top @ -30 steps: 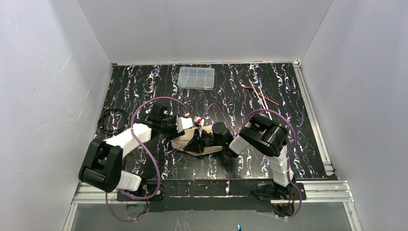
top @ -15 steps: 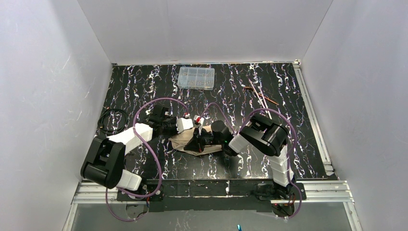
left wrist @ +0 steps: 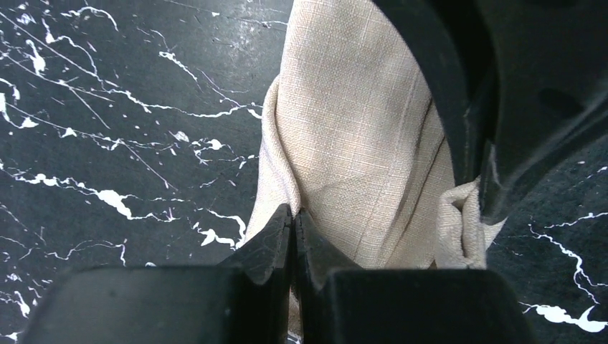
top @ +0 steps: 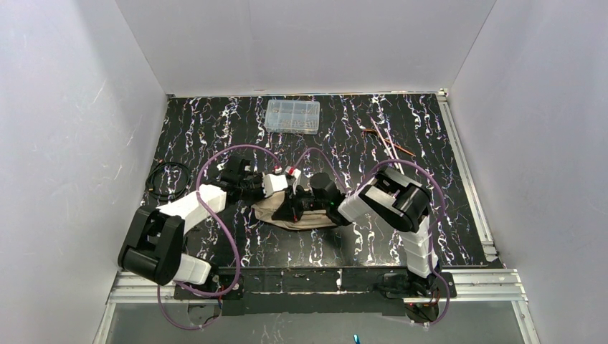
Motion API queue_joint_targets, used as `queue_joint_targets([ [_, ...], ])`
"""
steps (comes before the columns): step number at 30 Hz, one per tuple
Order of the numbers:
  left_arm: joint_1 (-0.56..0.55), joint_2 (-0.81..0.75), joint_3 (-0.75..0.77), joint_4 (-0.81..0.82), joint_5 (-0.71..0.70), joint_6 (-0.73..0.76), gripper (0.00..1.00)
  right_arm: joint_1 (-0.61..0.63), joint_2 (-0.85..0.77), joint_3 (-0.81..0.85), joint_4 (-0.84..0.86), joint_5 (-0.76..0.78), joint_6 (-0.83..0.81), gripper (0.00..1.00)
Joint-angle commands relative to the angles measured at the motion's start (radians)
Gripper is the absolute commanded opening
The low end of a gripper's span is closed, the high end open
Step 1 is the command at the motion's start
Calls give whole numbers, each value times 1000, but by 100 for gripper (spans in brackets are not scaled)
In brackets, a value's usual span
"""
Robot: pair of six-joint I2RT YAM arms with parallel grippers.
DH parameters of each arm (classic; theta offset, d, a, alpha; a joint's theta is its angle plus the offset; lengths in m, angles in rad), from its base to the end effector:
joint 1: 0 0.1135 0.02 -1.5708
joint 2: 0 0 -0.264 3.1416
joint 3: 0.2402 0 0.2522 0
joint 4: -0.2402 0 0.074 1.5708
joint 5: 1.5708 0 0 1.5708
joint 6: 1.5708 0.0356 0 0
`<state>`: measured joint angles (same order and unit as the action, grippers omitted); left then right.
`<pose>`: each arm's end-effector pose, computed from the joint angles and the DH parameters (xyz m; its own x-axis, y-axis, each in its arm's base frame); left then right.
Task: Fold the napkin into a case and place the utensils inside
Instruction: Pick up the top corner of the smaller rectangle folded napkin from the folded napkin, then stuff the top corner of the smaller-rectangle-folded napkin into the folded napkin.
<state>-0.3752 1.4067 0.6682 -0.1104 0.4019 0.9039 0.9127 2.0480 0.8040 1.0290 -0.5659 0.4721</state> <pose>0.2451 -0.1115 0.1733 0.0220 0.7685 -0.6394 0.9061 0.2549 0.3376 0.2163 0.3110 0.1131 -0.5656 -0.1040 -0.8181 -0.8208 0.1675 0.5462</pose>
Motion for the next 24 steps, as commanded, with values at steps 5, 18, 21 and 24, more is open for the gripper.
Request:
queue_joint_targets([
  [5, -4, -62, -25, 1, 53, -36, 0, -39, -60, 77, -140, -8, 23, 1],
  [18, -4, -78, -41, -6, 79, -38, 0, -64, -63, 145, -200, -35, 48, 1],
  [21, -5, -83, -45, -10, 81, -43, 0, -70, -33, 159, -212, -35, 64, 1],
  [24, -4, -88, -48, -18, 87, -43, 0, -75, -21, 171, -222, -24, 72, 1],
])
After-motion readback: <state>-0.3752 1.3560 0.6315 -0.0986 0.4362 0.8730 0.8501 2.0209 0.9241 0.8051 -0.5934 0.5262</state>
